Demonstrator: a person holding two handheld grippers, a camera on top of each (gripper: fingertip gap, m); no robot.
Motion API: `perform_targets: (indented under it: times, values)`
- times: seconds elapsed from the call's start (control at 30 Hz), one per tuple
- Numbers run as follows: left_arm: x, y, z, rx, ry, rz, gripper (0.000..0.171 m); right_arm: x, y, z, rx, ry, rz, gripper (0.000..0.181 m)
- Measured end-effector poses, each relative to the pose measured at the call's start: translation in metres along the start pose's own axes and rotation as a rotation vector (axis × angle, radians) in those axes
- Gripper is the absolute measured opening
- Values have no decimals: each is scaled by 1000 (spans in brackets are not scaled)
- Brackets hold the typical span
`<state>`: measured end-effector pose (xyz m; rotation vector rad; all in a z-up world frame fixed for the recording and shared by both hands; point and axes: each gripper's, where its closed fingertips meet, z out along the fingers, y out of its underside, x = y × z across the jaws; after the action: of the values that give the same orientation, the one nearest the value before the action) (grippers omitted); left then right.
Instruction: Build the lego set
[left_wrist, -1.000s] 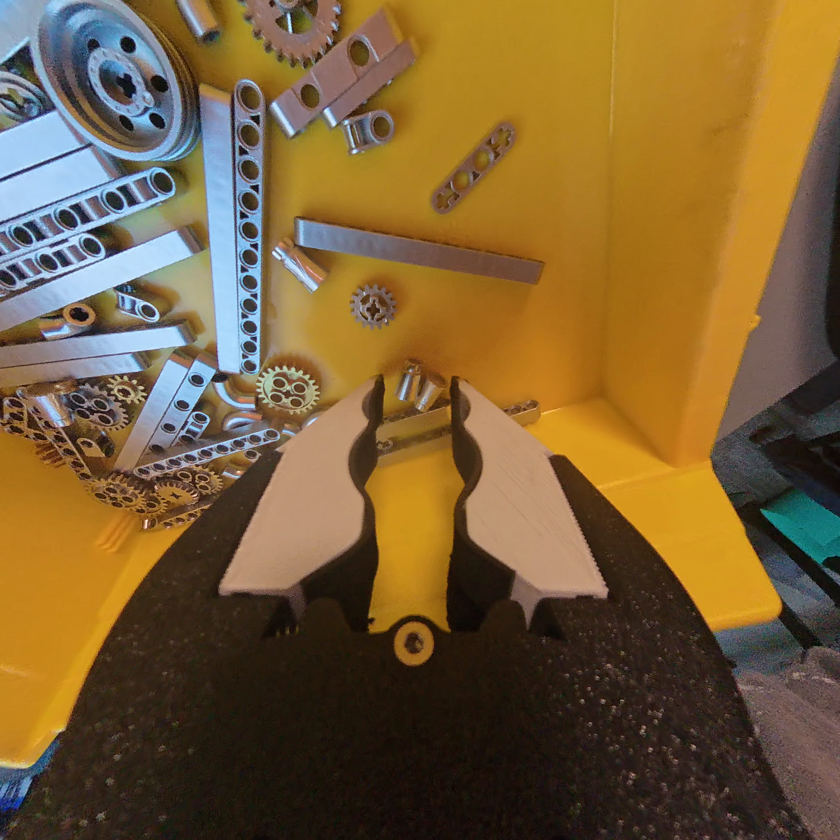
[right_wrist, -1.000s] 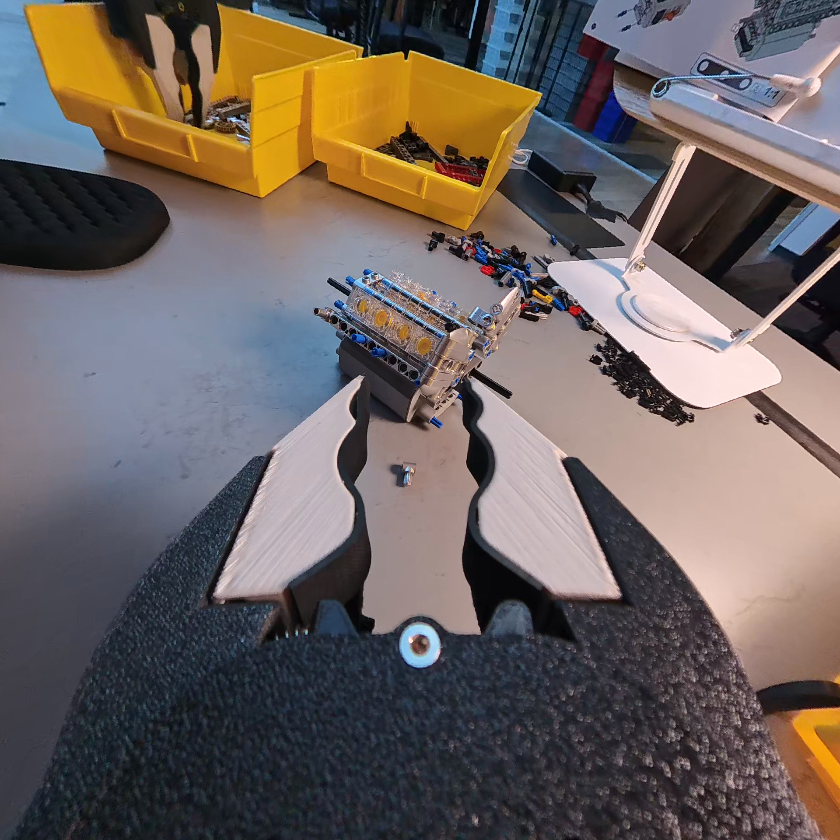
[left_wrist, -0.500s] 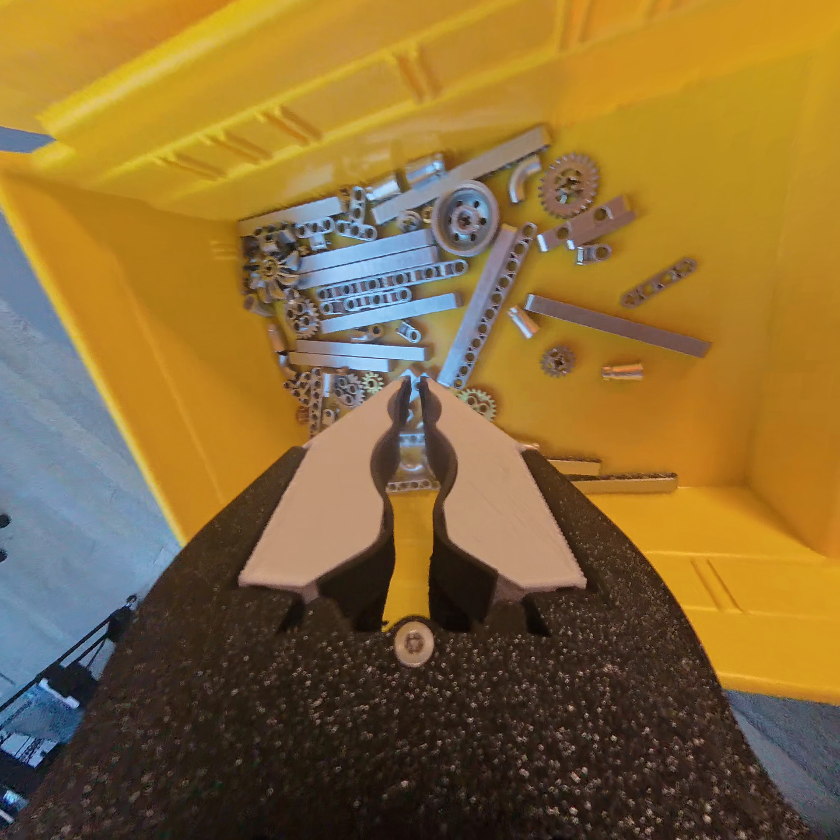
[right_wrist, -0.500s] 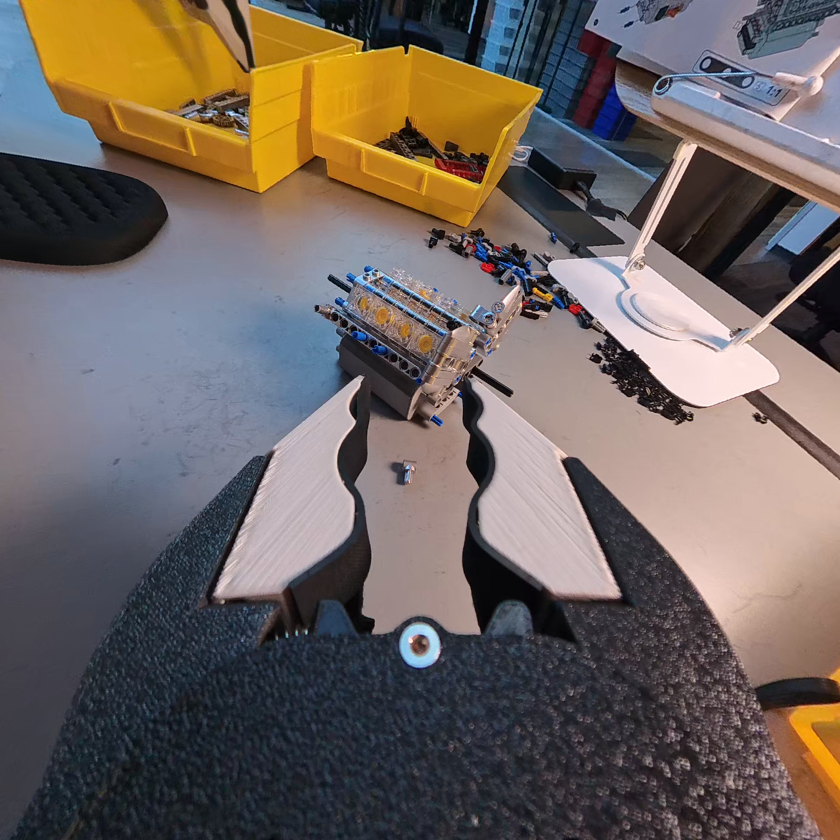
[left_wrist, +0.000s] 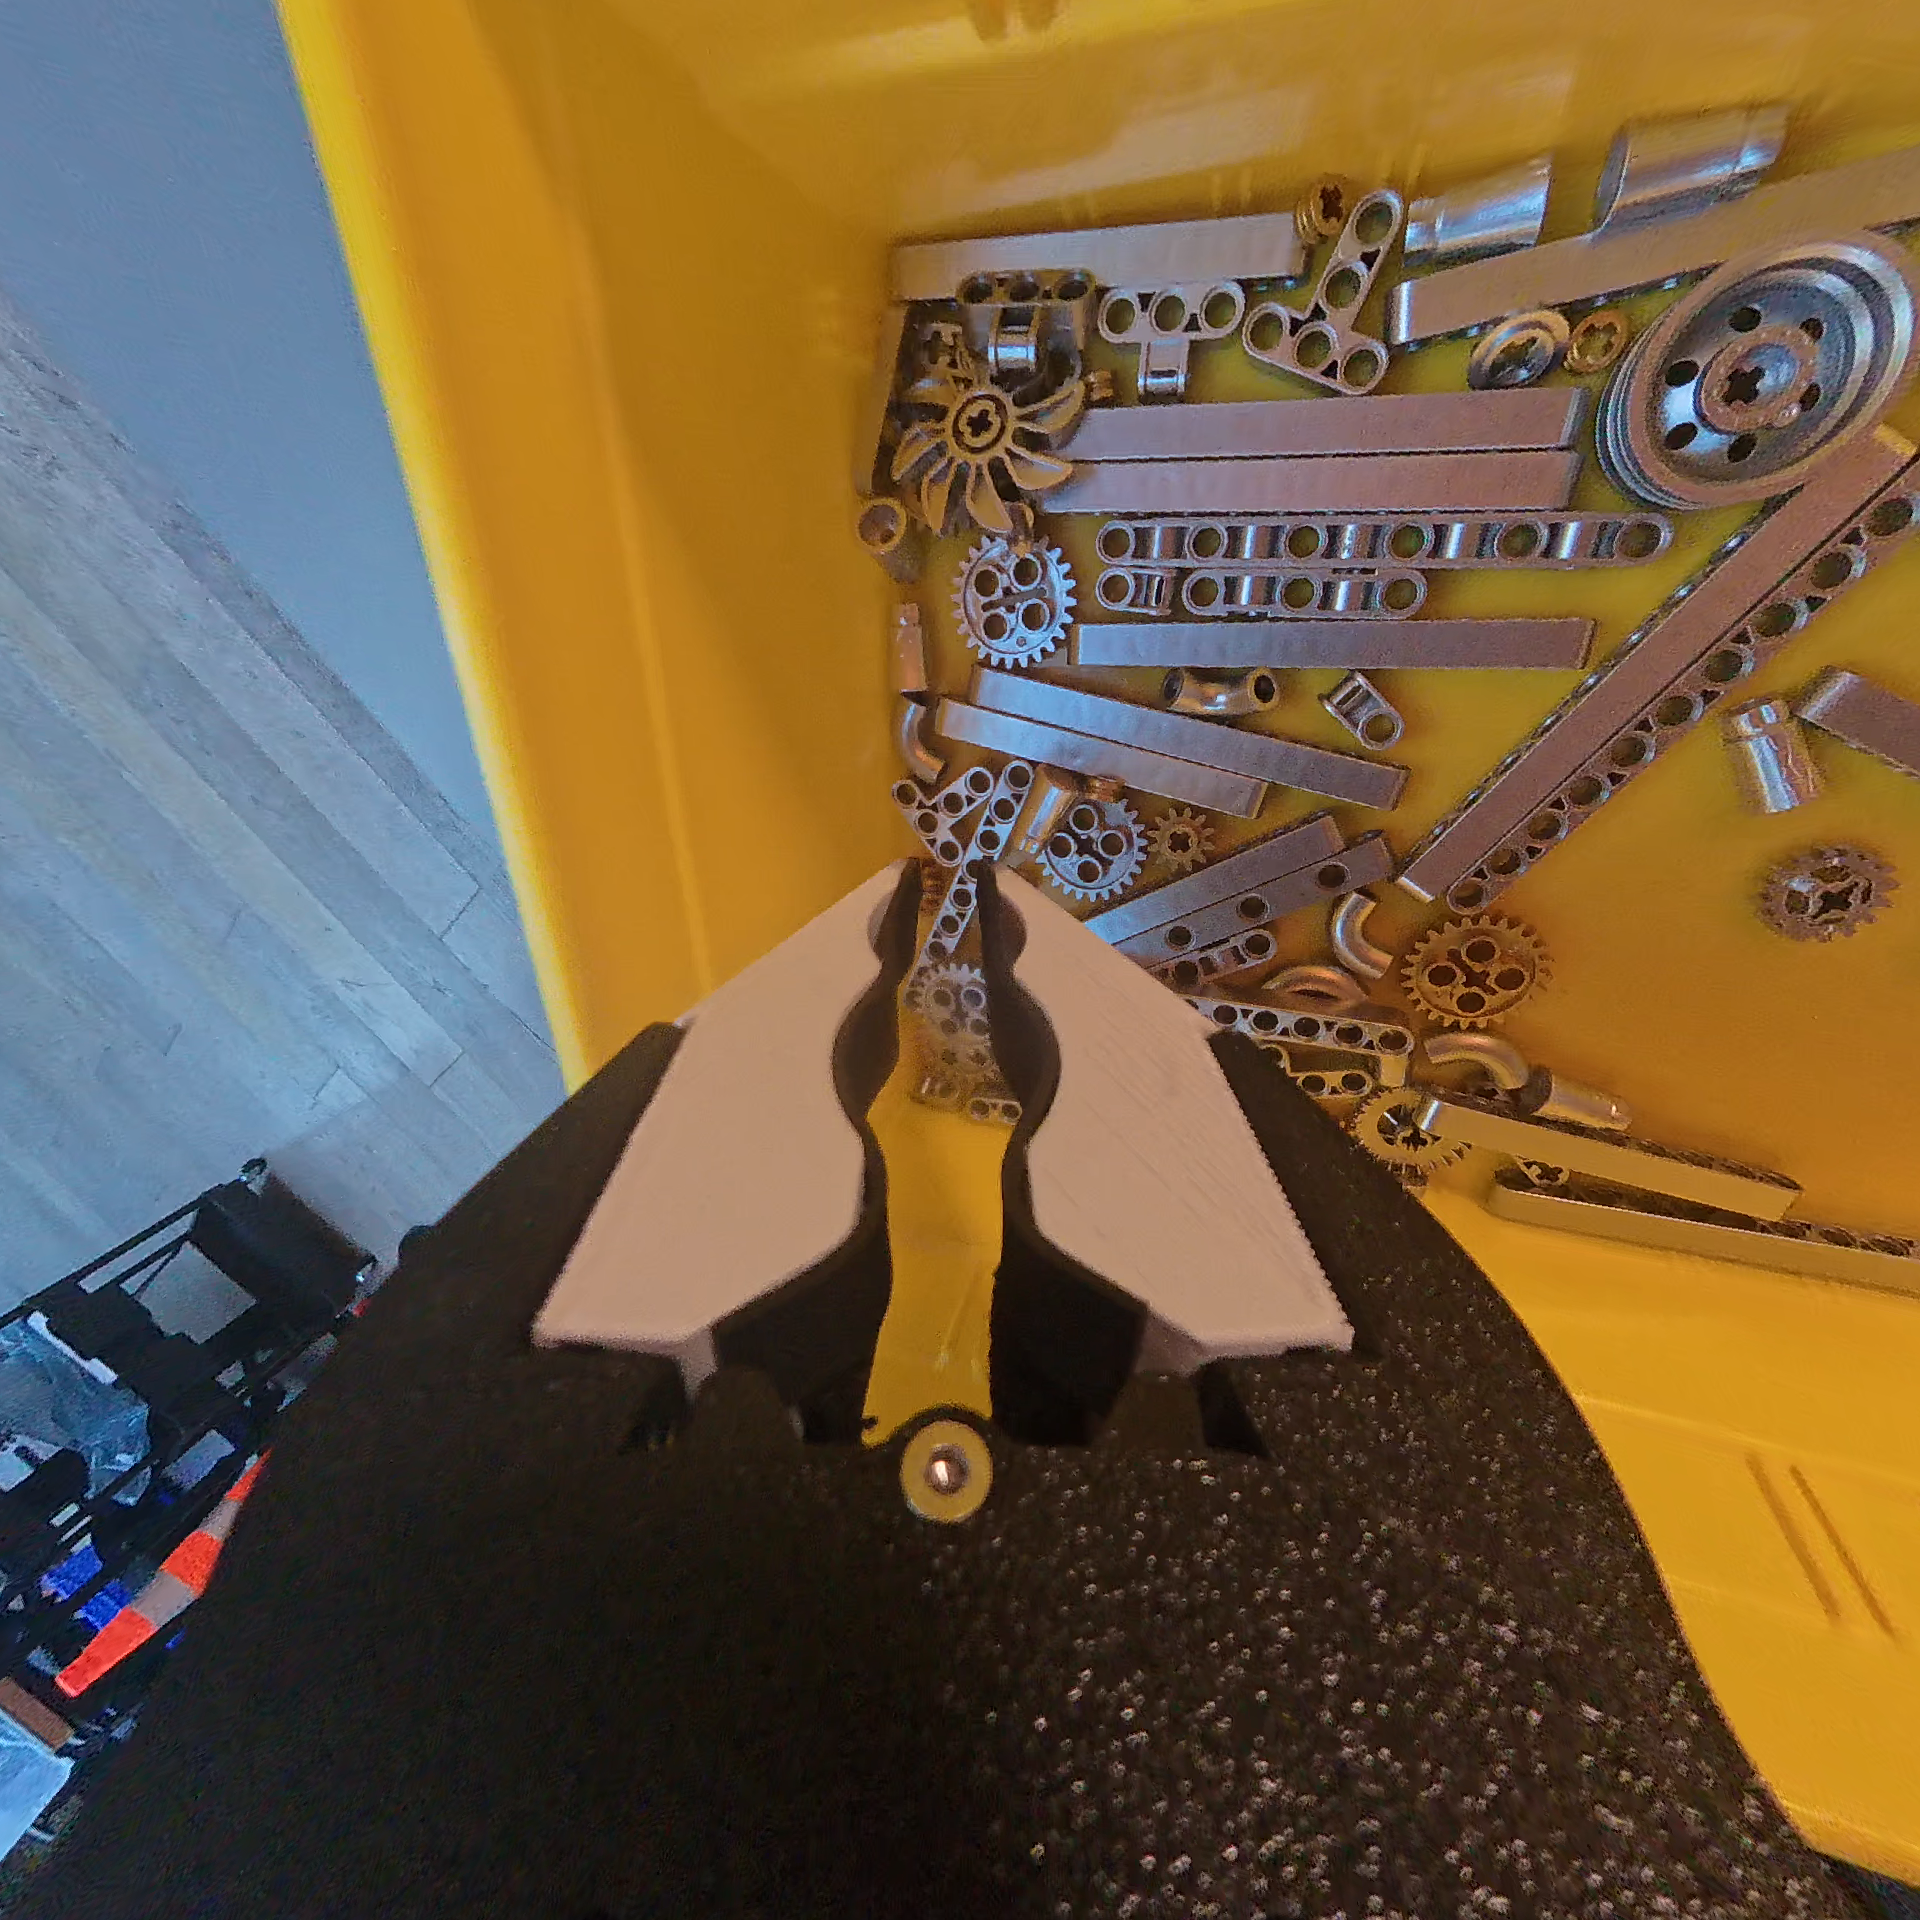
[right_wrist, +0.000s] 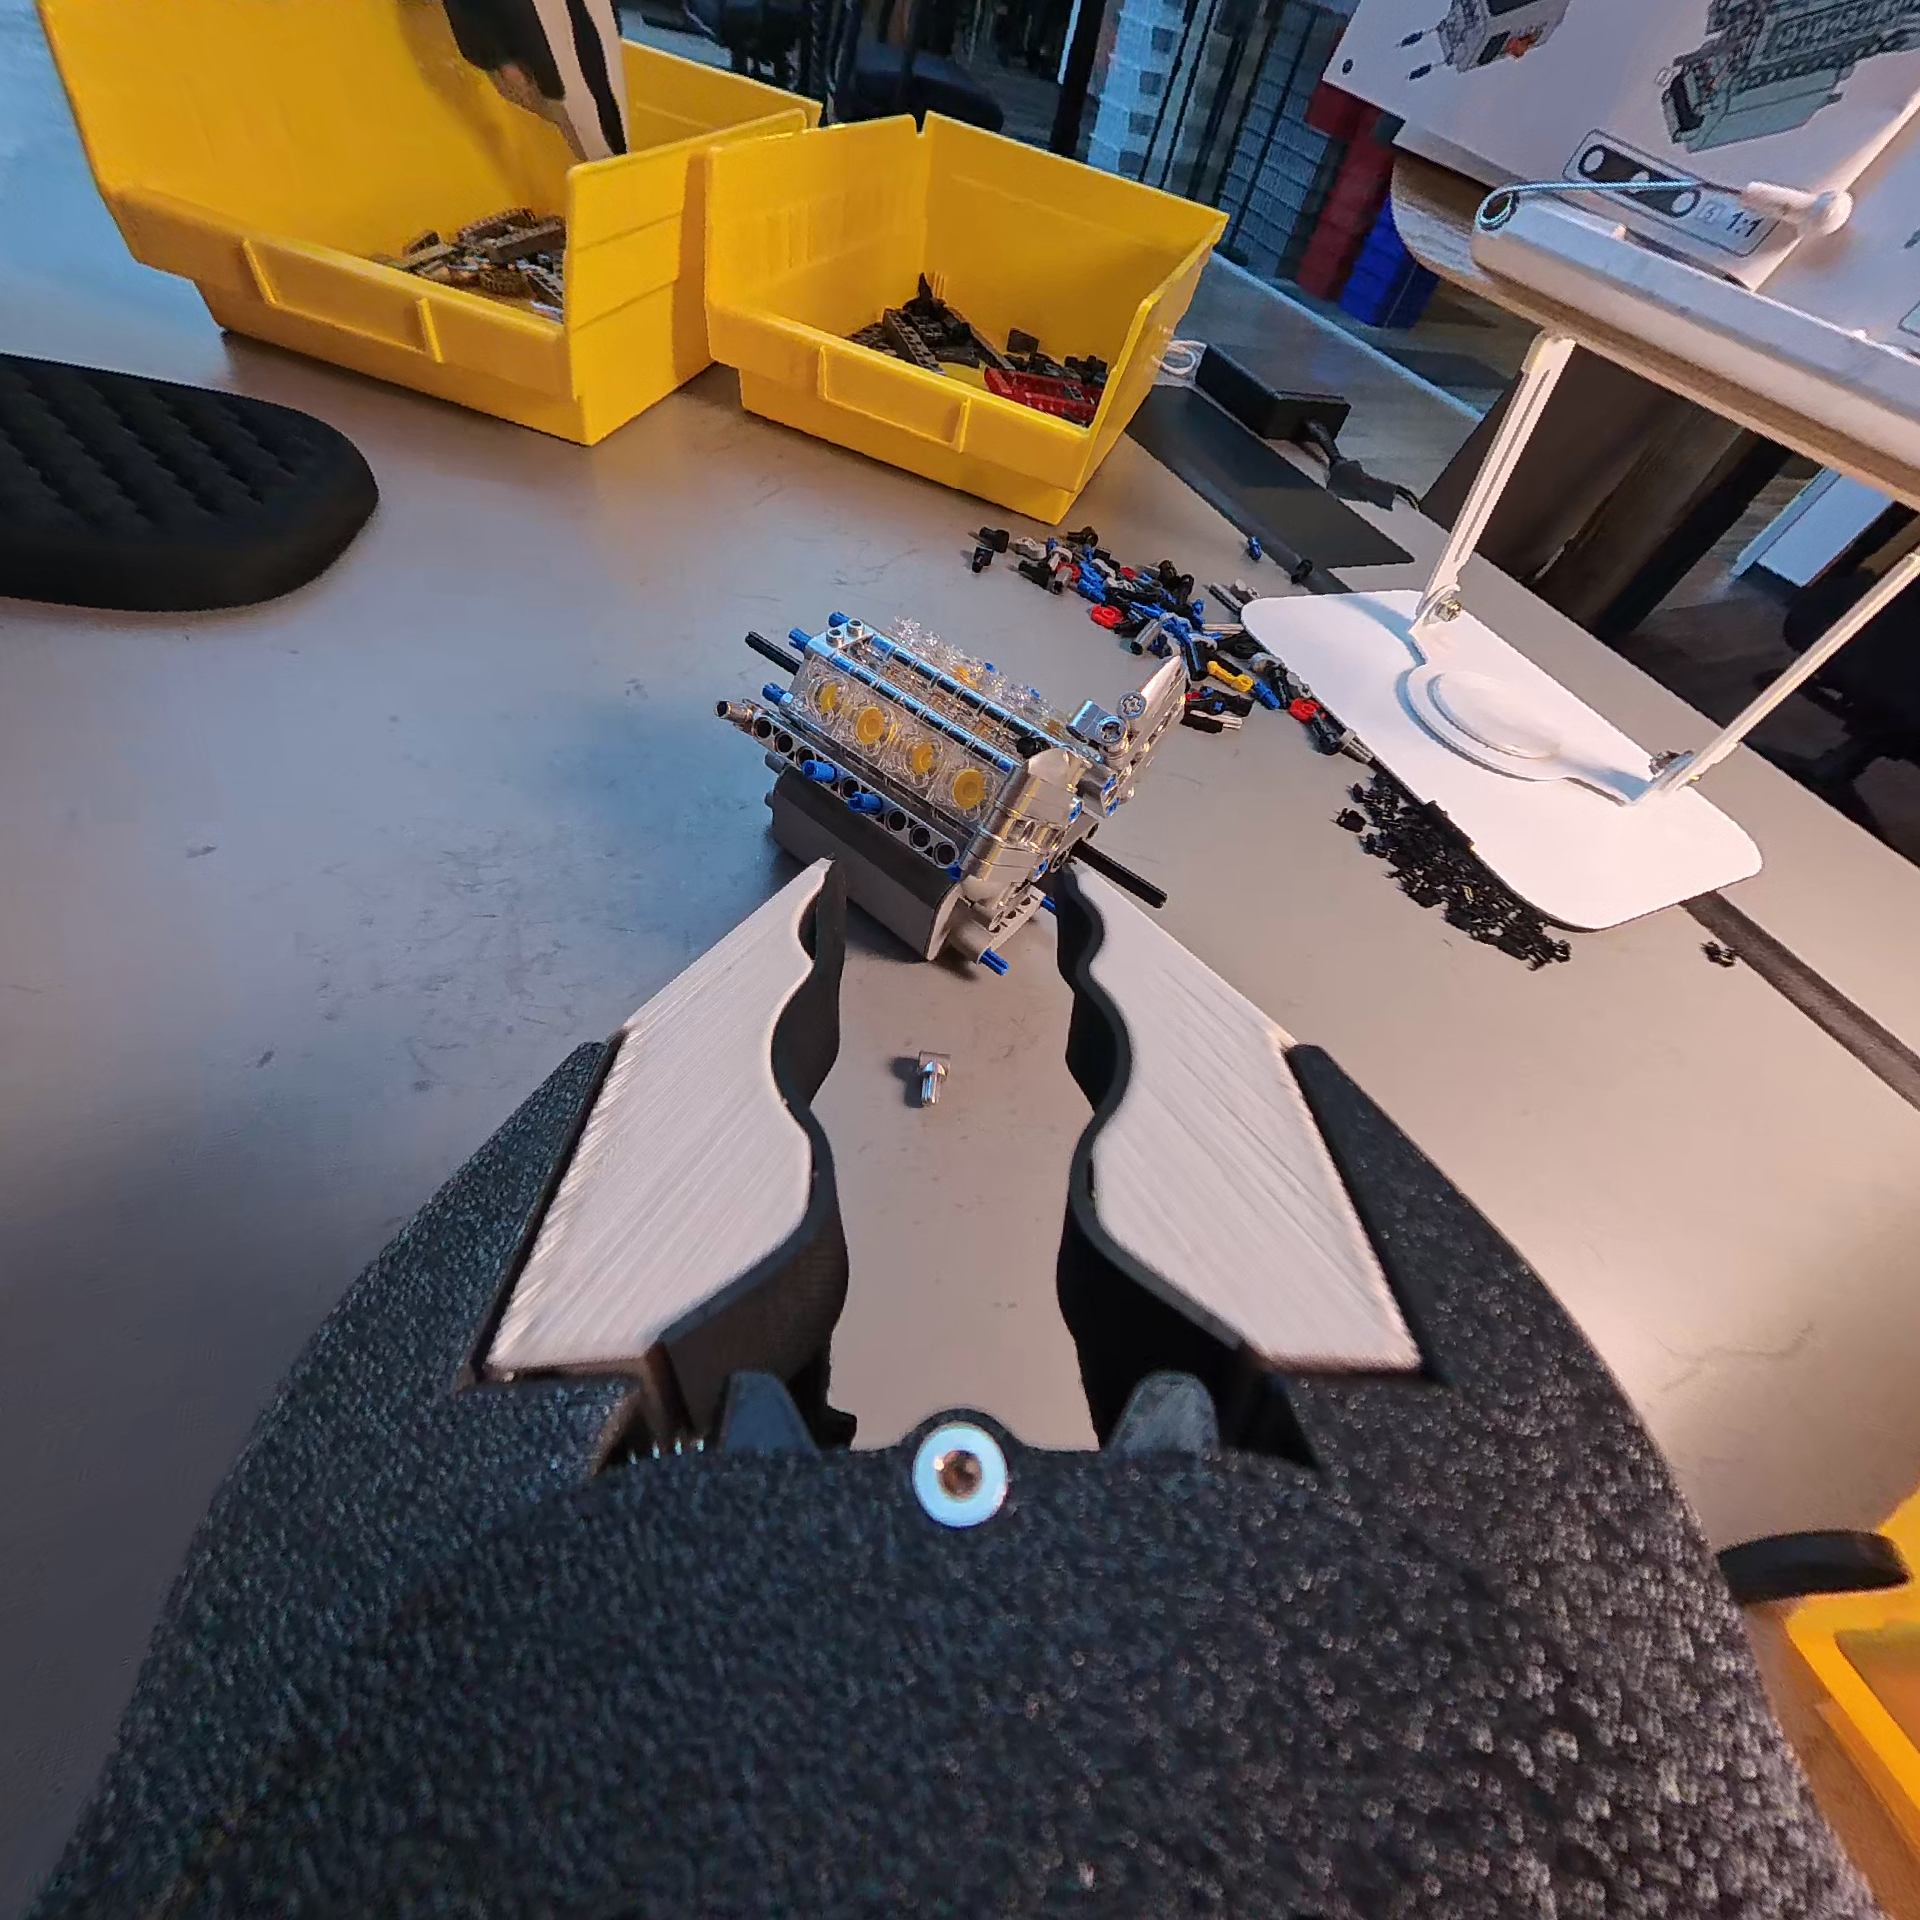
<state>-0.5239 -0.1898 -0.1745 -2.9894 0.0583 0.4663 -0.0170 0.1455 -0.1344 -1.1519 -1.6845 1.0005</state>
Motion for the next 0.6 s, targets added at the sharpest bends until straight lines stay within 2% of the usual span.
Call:
perform_targets:
  times: [0.3, 0.6]
  values:
    - [21, -1, 20, -74, 90, 69, 8, 0, 1, 0, -6, 2, -1, 40]
    - [51, -1, 9, -84, 220, 120, 8, 1, 0, -3, 1, 8, -3, 40]
